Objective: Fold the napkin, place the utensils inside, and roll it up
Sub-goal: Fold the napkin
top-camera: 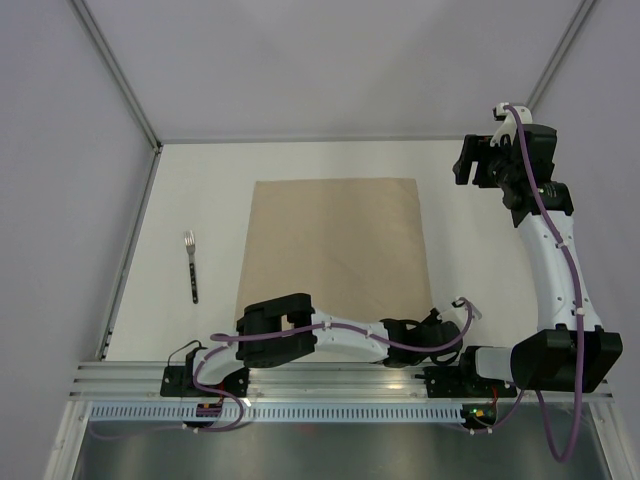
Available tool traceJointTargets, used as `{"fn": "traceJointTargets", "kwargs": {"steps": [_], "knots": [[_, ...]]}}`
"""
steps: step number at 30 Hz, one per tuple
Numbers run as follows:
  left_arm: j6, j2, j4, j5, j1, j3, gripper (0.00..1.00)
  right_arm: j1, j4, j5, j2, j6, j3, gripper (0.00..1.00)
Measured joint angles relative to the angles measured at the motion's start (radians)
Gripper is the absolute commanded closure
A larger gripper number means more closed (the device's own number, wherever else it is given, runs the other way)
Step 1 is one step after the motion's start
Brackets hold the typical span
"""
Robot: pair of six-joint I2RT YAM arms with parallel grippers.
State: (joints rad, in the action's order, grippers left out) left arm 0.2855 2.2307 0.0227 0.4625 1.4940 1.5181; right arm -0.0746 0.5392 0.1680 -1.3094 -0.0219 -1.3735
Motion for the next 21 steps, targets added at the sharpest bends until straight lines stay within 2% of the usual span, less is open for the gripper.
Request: {"fn": "traceJointTargets", "kwargs": {"steps": [5,6,8,9,10,16,21], "knots": [[0.002,0.000,-0.010,-0.040,0.000,0.028,0.98,0.000,0.005,0.000,0.000,0.001,-0.006,0.16],[0.003,0.000,-0.012,-0.046,0.000,0.035,0.95,0.000,0.008,0.000,0.001,0.001,-0.009,0.16],[0.005,0.000,-0.013,-0.047,0.002,0.050,0.82,0.000,0.008,0.000,0.001,0.001,-0.015,0.16],[0.004,0.000,-0.015,-0.046,0.002,0.055,0.81,0.000,0.008,0.000,0.001,0.001,-0.017,0.16],[0.003,-0.001,-0.023,-0.043,0.002,0.060,0.75,0.000,0.008,0.002,0.001,0.001,-0.019,0.16],[-0.009,-0.002,-0.098,0.016,0.003,0.059,0.71,-0.001,0.015,0.013,0.001,0.001,-0.020,0.16],[-0.013,-0.002,-0.145,0.056,0.005,0.059,0.62,-0.001,0.019,0.019,0.001,0.000,-0.021,0.16]]}}
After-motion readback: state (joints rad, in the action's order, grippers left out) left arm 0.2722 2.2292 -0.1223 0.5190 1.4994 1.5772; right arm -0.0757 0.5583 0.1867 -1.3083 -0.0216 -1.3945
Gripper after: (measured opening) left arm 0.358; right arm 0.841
